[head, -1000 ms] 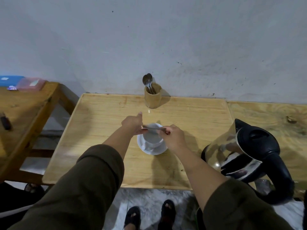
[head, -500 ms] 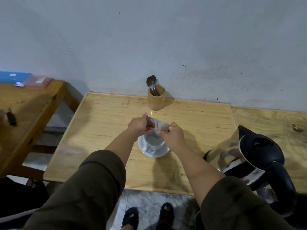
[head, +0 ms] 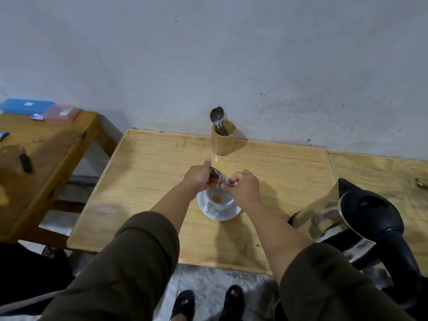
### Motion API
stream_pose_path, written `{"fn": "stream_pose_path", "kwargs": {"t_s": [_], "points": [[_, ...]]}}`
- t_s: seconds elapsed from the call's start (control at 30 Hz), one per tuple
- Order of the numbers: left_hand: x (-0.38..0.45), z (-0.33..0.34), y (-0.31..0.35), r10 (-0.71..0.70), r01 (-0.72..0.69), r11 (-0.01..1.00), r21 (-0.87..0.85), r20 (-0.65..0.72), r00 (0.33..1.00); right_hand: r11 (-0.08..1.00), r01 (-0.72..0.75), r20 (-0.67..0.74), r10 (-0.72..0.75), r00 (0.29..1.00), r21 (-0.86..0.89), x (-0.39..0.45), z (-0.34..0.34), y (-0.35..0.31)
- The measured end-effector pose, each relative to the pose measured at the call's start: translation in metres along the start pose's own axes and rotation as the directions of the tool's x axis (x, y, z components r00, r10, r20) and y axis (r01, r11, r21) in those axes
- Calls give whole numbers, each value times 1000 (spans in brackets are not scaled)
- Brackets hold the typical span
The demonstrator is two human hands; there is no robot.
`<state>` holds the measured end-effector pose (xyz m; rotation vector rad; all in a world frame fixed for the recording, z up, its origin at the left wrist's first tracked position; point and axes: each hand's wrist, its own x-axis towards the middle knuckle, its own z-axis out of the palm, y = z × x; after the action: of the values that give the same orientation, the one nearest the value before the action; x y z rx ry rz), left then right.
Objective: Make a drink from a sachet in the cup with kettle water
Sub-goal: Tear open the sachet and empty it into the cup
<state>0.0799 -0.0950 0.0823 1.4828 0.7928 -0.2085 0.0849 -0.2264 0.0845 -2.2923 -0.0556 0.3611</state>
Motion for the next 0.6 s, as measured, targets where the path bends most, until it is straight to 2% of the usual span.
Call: {"fn": "stream_pose_path", "kwargs": {"t_s": [0.13, 0.33, 0.6], "points": [[-3, 2, 1, -8, 9, 998, -62, 18, 1000, 998, 21, 23, -20, 1000, -55, 0, -5, -3], [-1, -3, -7, -12, 12, 1000, -1, 6, 1000, 999, -37, 27, 38, 999, -27, 0, -12, -10], [-9, -3, -7, 6, -4, 1000, -29, 53, 999, 994, 32, 38, -28, 999, -109, -4, -10, -11]]}}
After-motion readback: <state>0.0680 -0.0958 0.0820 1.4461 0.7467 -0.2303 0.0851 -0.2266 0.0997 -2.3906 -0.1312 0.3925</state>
